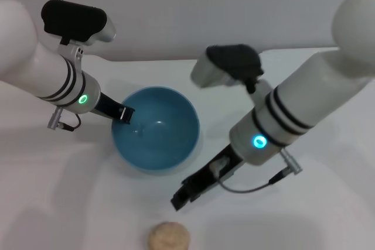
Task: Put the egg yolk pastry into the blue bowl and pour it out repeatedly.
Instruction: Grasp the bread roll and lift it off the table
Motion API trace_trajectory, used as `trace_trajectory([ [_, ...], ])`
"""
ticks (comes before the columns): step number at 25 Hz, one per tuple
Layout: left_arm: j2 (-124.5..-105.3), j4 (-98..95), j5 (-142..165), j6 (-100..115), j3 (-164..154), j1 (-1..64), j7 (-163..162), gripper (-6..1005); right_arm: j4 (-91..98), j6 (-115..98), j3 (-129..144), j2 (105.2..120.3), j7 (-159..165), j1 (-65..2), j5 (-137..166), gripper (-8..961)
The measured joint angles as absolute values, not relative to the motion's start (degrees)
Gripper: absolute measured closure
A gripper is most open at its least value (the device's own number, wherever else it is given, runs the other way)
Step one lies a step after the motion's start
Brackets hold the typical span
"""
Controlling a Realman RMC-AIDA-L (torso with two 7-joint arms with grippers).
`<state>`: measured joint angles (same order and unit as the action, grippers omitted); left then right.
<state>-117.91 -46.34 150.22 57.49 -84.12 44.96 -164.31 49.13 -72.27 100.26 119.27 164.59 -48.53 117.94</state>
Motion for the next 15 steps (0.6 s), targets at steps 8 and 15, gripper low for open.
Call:
trace_trajectory([
  [8, -117.88, -46.64, 150.29, 58.22, -84.14, 45.48, -164.35, 999, 48.07, -66.92, 109.3, 119.53, 164.67, -50.1, 112.63, 633],
  [15, -117.93, -46.81, 150.3, 58.72, -84.12, 45.77, -164.36, 999, 46.58, -66.82, 113.54, 119.6, 166.1, -51.06, 111.58, 632],
])
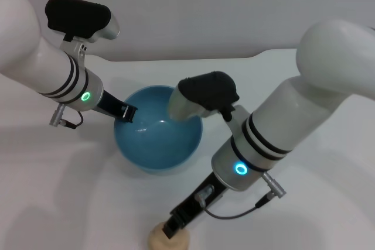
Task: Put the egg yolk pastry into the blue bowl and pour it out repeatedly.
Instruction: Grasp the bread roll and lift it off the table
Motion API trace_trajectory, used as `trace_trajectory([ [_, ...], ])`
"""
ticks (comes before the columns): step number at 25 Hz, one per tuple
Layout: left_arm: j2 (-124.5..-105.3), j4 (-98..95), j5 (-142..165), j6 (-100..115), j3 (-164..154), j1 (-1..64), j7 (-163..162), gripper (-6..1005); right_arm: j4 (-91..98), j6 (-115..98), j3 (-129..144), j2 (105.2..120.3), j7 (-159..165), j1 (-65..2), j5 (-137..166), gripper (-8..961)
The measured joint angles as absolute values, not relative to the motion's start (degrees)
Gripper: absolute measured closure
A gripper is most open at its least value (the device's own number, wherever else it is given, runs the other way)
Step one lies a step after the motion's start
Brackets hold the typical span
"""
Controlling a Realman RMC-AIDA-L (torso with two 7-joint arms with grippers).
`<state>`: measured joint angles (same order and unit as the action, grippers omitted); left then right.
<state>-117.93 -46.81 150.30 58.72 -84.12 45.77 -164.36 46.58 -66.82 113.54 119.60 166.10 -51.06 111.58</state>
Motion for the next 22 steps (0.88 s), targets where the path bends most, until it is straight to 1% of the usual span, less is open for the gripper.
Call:
trace_trajectory([
  [9, -117.95, -46.85, 150.29, 58.62, -84.13, 45.87, -164.25, 998, 46.03, -67.88, 116.25, 119.57, 164.83, -51.02, 111.57, 632],
  [22, -118.0, -46.85, 150.29, 58.62, -84.2, 46.05, -164.22, 999, 42.47, -58.79, 119.93, 119.64, 163.34, -50.49, 107.98, 633],
])
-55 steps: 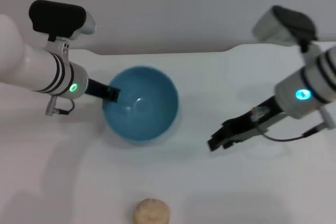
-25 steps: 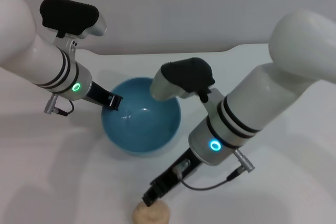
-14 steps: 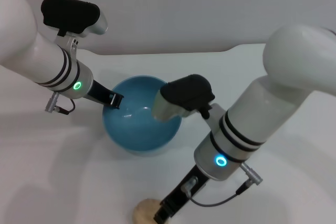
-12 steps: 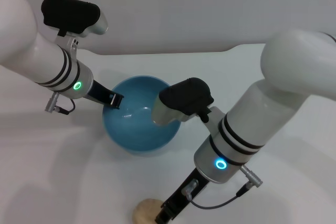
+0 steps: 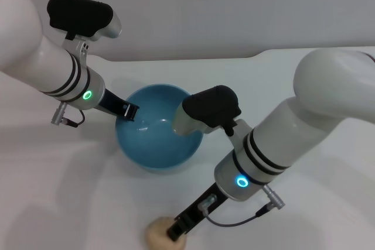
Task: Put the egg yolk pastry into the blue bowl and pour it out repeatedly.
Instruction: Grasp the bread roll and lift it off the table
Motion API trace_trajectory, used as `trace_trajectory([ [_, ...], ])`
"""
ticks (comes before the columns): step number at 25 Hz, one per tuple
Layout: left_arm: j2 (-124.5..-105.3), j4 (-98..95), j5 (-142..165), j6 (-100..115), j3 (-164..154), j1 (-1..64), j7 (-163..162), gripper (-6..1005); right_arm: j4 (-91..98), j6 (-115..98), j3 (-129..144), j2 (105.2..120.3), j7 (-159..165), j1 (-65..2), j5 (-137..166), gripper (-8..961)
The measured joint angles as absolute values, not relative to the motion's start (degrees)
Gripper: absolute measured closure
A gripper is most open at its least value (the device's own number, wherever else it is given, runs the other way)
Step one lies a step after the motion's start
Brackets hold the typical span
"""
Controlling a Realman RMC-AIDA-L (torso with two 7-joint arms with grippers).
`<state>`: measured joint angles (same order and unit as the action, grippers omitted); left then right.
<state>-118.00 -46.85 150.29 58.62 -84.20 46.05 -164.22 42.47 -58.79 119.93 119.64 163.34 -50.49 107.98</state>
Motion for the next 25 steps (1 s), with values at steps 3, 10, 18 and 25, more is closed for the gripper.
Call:
trace_trajectory([
  [3, -118.01, -46.85, 150.29, 58.65, -84.2, 46.06, -164.25, 999, 40.92, -56.39, 121.72, 119.64, 159.37, -50.47, 102.1, 633],
  [10, -118.04, -46.85, 150.29, 58.54, -84.2, 46.36, -164.28, 998, 40.25, -55.16, 122.79, 119.73, 158.75, -50.58, 100.96, 632],
  [18, -118.04, -46.85, 150.29, 58.49, -84.2, 46.41, -164.3, 998, 39.62, -54.74, 122.82, 119.81, 158.37, -50.4, 100.9, 664],
  [25, -118.04, -46.84, 150.29, 58.74, -84.2, 46.51, -164.12, 999, 40.1, -54.84, 122.25, 119.66, 158.38, -50.26, 100.89, 739],
])
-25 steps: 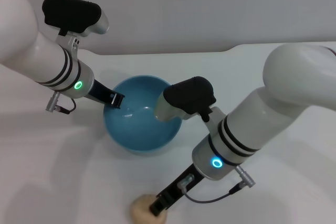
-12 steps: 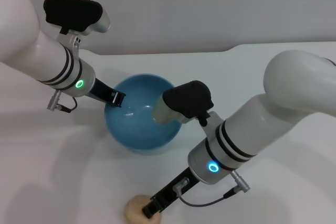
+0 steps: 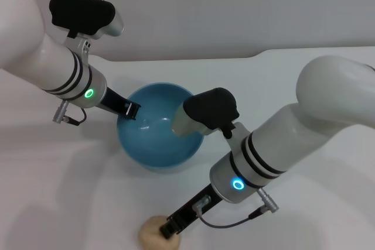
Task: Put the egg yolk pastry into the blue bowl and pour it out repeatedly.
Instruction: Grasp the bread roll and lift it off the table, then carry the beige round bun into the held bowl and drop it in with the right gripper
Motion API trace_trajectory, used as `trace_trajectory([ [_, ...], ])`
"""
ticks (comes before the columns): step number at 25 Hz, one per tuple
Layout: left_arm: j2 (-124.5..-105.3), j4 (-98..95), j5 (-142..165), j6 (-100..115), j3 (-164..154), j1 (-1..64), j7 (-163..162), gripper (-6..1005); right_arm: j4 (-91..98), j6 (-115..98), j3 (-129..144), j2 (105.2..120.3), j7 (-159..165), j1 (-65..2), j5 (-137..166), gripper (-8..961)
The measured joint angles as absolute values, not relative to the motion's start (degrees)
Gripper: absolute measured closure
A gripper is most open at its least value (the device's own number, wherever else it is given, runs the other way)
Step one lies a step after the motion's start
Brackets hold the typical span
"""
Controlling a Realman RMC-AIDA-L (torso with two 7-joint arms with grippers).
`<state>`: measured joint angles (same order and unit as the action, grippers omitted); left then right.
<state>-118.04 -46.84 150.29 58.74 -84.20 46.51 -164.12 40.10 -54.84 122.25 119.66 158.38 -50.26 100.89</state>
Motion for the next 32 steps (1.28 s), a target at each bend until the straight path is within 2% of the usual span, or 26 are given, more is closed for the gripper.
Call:
trace_trajectory([
  [3, -118.04, -46.84, 150.29, 58.87, -84.2, 46.63, -164.0, 998, 41.93, -56.05, 121.46, 119.33, 158.43, -49.81, 100.85, 791],
  [14, -117.95, -46.97, 150.29, 60.31, -84.2, 47.24, -163.7, 999, 53.63, -64.73, 109.15, 118.52, 158.41, -44.73, 107.05, 873],
  [24, -117.95, -47.02, 152.31, 64.88, -84.9, 48.67, -163.77, 998, 66.76, -73.38, 93.29, 118.45, 158.65, -36.68, 115.72, 910],
  [32, -118.12, -47.57, 152.52, 68.28, -84.92, 49.56, -163.97, 999, 66.81, -74.38, 87.9, 118.58, 158.64, -34.96, 119.41, 934],
])
